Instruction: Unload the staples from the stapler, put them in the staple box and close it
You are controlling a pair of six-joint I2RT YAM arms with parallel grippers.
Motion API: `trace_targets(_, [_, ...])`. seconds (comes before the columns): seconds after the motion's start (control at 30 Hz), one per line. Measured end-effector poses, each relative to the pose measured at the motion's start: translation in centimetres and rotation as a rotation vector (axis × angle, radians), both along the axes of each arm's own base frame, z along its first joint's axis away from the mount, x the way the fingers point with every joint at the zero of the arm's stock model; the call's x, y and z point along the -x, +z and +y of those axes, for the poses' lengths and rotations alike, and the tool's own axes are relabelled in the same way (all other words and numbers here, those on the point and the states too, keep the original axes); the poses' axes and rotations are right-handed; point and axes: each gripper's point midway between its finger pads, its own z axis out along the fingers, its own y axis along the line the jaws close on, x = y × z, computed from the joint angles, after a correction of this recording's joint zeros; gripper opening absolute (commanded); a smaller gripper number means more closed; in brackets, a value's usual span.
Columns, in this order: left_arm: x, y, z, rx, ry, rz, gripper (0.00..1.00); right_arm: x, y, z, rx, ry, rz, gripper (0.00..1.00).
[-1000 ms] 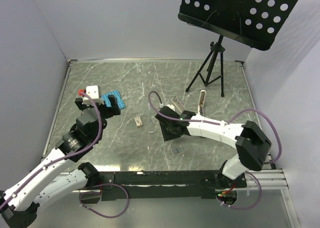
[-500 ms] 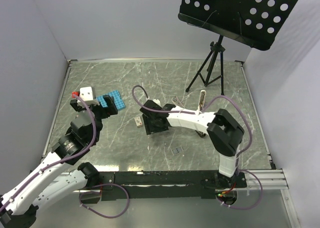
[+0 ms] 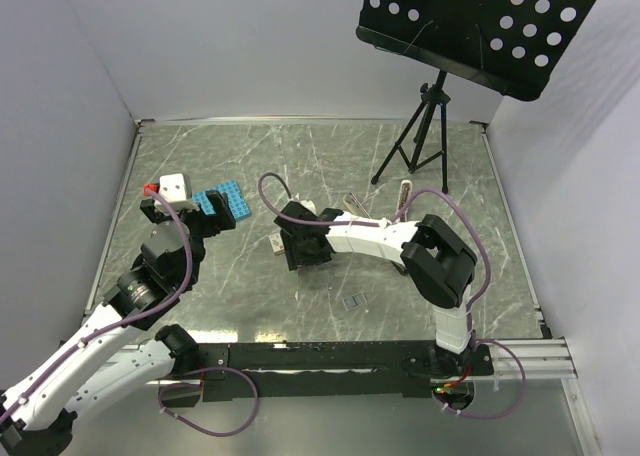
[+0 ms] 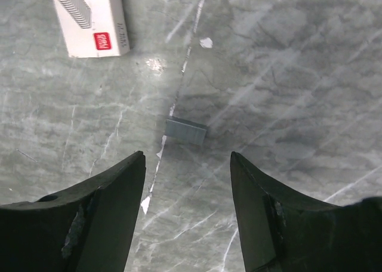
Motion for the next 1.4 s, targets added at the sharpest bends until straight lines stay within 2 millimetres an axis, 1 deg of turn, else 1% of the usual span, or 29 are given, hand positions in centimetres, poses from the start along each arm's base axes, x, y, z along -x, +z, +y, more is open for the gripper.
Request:
trace_targets(0.13, [0.0,0.0,0.0,-0.001,0.0,0.001,0.99,-0.5,0.1,0.4,0.0,0.071,-0.034,0.71])
trace_targets(0.3, [0.0,-0.1,0.0,-0.003,0.0,0.003,0.99,-1.2,0.4,1.5,-0.023,0.208,-0.09,0.75])
trace_targets(0.47, [-0.1,-0.1,-0.1,-0.004,0.0,0.004,1.0,-0.7,-0.4,1.5,-0.023,0.336,-0.098,0.76])
trace_targets(0.7, [-0.2,-0.3,-0.2,-0.01,0.0,0.011,0.99,-0.9,-0.2,2.2,-0.044,0.441,-0.121,0.76])
trace_targets(0.8, [-0.3,-0.5,-0.3,-0.015,0.0,0.017,1.0,-0.8,-0.3,2.5,-0.06,0.47,-0.127,0.76])
trace_targets(0.93, [-0.4,-0.6,-0.3,-0.017,0.0,0.02,0.99,-0.2,-1.2,2.2,-0.057,0.497,-0.112,0.75])
trace_targets(1.13, [-0.4,-0.6,-0.4,-0.018,0.0,0.021,1.0,-0.2,-1.2,2.2,-0.06,0.517,-0.124,0.74])
trace_targets(1.33, [-0.4,-0.7,-0.4,-0.021,0.0,0.024,0.99,-0.1,-1.2,2.0,-0.066,0.525,-0.134,0.7])
trace_targets(1.4, [-0.4,-0.7,-0.4,-0.021,0.0,0.024,0.99,0.2,-1.2,1.8,-0.069,0.527,-0.131,0.66])
